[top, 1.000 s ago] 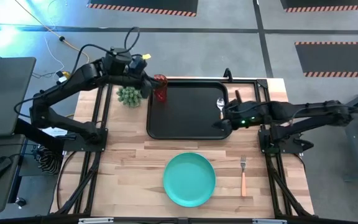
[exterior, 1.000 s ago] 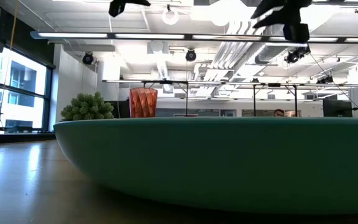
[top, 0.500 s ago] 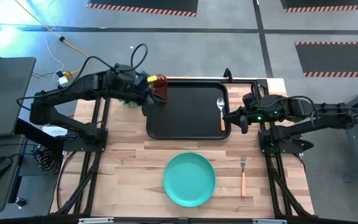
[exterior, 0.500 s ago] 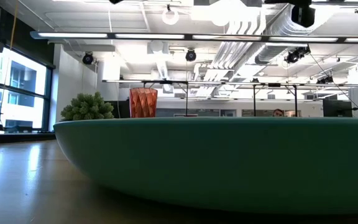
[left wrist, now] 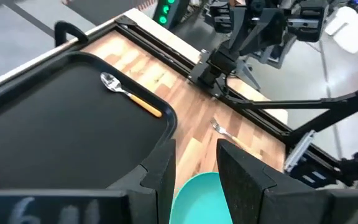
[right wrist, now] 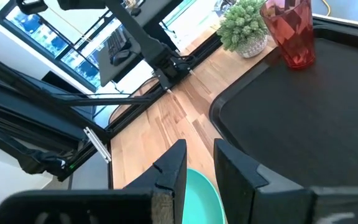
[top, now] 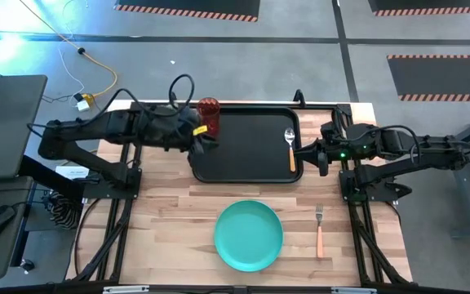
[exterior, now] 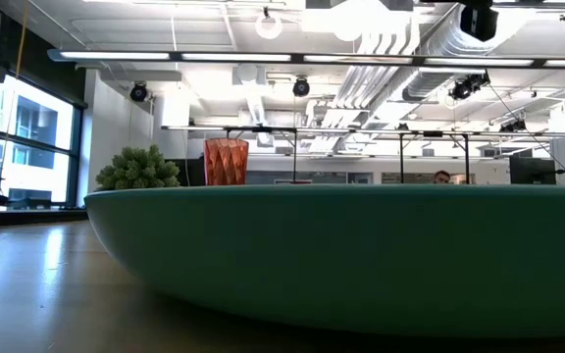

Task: Pick and place plate/cup/fork/spoon on tray
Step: Put the light blue plate on the black tray

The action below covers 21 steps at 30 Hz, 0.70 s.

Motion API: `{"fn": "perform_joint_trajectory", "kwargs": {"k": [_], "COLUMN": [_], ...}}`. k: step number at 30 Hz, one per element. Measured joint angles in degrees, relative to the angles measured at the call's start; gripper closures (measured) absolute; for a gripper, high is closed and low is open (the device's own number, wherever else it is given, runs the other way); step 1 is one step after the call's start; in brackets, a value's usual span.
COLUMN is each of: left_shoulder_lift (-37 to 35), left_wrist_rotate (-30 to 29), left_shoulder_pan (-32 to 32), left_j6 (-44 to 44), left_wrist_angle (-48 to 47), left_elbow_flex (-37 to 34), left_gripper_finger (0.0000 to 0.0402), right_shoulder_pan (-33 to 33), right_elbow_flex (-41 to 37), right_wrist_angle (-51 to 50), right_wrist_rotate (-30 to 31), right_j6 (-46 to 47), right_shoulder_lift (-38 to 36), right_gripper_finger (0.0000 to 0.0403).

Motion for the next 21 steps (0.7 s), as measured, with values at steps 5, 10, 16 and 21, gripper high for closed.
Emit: {"fn": "perform_joint_trajectory", "kwargs": {"k": [5, 10, 16, 21], "left_shoulder_lift": [0.0, 0.0, 3.1, 8.7], "left_wrist_rotate": [-3.2, -2.9, -1.9, 1.4], "left_shoulder_pan": [-3.0, -5.9, -7.6, -7.5], "left_j6": [2.6, 3.9, 0.3, -2.2], "left_wrist_angle": [-0.1, -0.1, 0.0, 0.0], "left_elbow_flex": [0.0, 0.0, 0.0, 0.0], "left_gripper_finger": [0.0296, 0.0296, 0.0296, 0.0296], "right_shoulder_pan": [0.0, 0.0, 0.0, 0.0], "right_elbow_flex": [0.0, 0.0, 0.0, 0.0], "right_wrist_angle": [-0.2, -0.2, -0.2, -0.4], "right_wrist_rotate": [0.0, 0.0, 2.2, 4.7], "right_j6": [-0.1, -0.2, 0.1, 0.1], "right_shoulder_lift": [0.0, 0.1, 0.1, 0.2], "right_gripper_finger": [0.0331, 0.0331, 0.0331, 0.0331]}}
